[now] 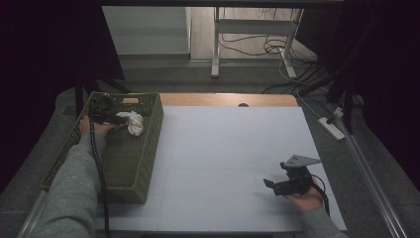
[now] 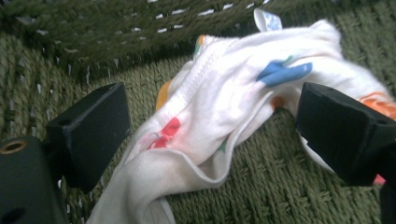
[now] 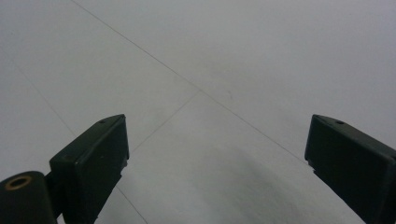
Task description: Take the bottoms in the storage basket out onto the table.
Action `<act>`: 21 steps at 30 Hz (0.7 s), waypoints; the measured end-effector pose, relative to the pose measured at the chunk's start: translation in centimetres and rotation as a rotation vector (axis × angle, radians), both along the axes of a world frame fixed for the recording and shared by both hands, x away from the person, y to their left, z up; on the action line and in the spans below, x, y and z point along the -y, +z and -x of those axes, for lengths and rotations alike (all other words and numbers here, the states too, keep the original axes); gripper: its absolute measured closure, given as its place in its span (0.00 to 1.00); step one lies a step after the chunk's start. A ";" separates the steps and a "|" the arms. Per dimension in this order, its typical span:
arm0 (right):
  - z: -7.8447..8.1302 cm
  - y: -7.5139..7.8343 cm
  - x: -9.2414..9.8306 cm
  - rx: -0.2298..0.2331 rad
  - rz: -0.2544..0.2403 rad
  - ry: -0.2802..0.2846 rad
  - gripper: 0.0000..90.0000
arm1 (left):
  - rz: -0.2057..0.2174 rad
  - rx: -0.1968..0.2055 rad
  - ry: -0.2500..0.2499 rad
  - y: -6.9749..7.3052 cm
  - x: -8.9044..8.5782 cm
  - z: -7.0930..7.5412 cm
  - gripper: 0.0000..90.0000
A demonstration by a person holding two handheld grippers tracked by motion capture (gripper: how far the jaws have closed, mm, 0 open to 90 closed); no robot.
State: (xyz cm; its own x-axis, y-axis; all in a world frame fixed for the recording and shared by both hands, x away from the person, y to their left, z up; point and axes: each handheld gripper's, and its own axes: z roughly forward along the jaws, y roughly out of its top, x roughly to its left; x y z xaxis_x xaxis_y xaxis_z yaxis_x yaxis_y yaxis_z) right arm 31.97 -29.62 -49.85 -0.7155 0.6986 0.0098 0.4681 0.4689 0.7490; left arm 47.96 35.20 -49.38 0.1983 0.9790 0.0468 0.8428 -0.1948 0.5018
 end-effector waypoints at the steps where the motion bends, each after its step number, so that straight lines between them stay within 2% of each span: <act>1: 0.0 0.0 0.0 0.000 0.001 0.001 0.07 | -0.006 -0.005 0.000 -0.1 0.0 0.0 0.12; 8: 0.0 0.0 0.0 -0.002 0.003 0.003 0.07 | -0.032 -0.033 0.011 -0.9 0.1 -0.3 0.12; 9: 0.0 0.0 0.0 -0.001 0.004 0.003 0.07 | -0.050 -0.047 0.015 -1.2 0.0 -0.3 0.12; 14: 0.1 0.0 0.0 0.000 0.007 0.007 0.07 | -0.083 -0.081 0.015 -1.7 0.1 -0.4 0.13; 18: 0.1 0.0 0.0 -0.001 0.007 0.009 0.07 | -0.098 -0.093 0.024 -1.8 0.1 -0.5 0.15; 21: 0.1 0.0 0.0 -0.002 0.007 0.009 0.07 | -0.112 -0.106 0.039 -1.9 0.0 -0.6 0.21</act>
